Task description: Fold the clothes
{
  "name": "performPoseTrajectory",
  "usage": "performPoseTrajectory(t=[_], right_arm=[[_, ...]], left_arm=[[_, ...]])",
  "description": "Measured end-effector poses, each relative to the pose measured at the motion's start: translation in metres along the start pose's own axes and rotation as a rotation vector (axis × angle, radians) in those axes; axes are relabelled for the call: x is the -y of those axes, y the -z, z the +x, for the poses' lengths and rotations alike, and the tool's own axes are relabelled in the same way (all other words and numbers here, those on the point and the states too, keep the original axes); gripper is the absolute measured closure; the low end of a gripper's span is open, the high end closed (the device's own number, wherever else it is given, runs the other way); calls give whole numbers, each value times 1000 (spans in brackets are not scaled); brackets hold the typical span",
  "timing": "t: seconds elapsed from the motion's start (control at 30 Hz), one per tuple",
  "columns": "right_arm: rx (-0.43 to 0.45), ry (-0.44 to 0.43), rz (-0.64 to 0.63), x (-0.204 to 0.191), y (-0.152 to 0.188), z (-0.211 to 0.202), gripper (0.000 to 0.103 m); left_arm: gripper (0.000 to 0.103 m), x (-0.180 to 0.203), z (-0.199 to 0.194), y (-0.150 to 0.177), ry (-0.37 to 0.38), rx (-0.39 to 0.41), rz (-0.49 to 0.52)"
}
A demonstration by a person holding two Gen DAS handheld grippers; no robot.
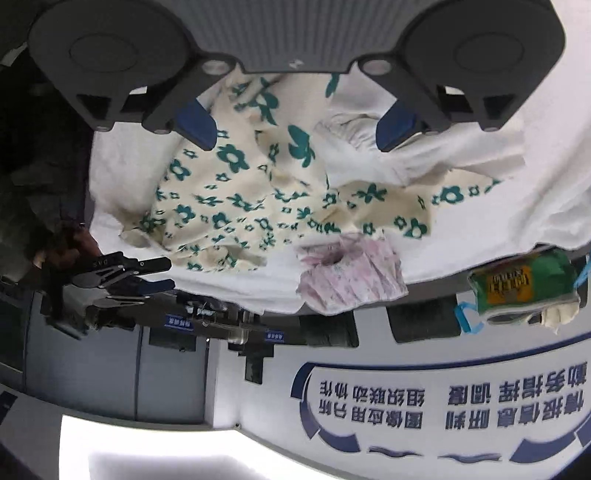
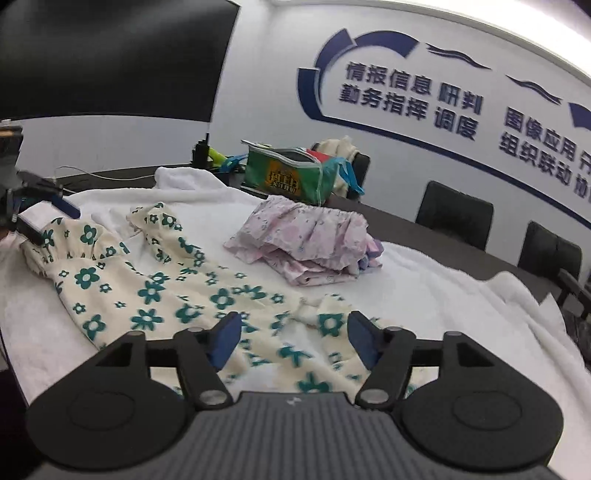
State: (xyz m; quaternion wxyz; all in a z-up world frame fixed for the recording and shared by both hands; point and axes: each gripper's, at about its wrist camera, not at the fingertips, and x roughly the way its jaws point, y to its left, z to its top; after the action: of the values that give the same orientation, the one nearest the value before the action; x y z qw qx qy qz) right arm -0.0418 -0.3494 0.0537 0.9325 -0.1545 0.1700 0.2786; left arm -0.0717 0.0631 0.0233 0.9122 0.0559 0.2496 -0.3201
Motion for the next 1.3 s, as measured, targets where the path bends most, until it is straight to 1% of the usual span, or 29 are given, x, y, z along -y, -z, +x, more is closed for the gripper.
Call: performPoseTrajectory(t=[0.03, 0.1, 0.17, 0.23, 0.27, 0.3, 0.37, 0.43, 0.53, 0.57, 0.83, 0.97, 1.3], right_arm=[[-4, 32, 29, -11, 0, 6, 37], [-27, 41, 77, -30, -2, 19, 37], [-44, -6, 89, -44, -1, 29, 37], [-73, -14, 87, -53, -3, 41, 34], [-79, -16, 92, -54, -4, 45, 30], [-87, -22, 109, -54, -4, 51, 28], [-97, -29, 161, -52, -1, 62, 28], [-106, -21, 194, -51, 3, 71, 28], [-140, 5, 208, -52, 7, 77, 27], [-145, 9, 209, -53, 8, 78, 24], [-204, 41, 173, -60, 8, 88, 15], [-209, 56, 209, -55, 9, 88, 9], [-219, 91, 234, -53, 9, 89, 6]], left_arm=[[10, -4, 2, -2, -1, -4, -22], [10, -15, 5, -8, 9, -9, -58], [8, -27, 8, -22, 7, -15, -103], [1, -39, 18, -31, -8, -25, -127], [1, -43, 26, -33, -35, -43, -114], [1, -45, 34, -32, -69, -73, -97], [1, -46, 48, -27, -131, -139, -72], [0, -47, 56, -17, -159, -185, -72], [0, -43, 56, -7, -189, -164, -28], [0, -42, 54, -6, -191, -165, -25], [0, -43, 51, -6, -183, -166, -40], [0, -43, 52, -7, -183, -167, -42], [0, -44, 51, -5, -183, -167, -43]])
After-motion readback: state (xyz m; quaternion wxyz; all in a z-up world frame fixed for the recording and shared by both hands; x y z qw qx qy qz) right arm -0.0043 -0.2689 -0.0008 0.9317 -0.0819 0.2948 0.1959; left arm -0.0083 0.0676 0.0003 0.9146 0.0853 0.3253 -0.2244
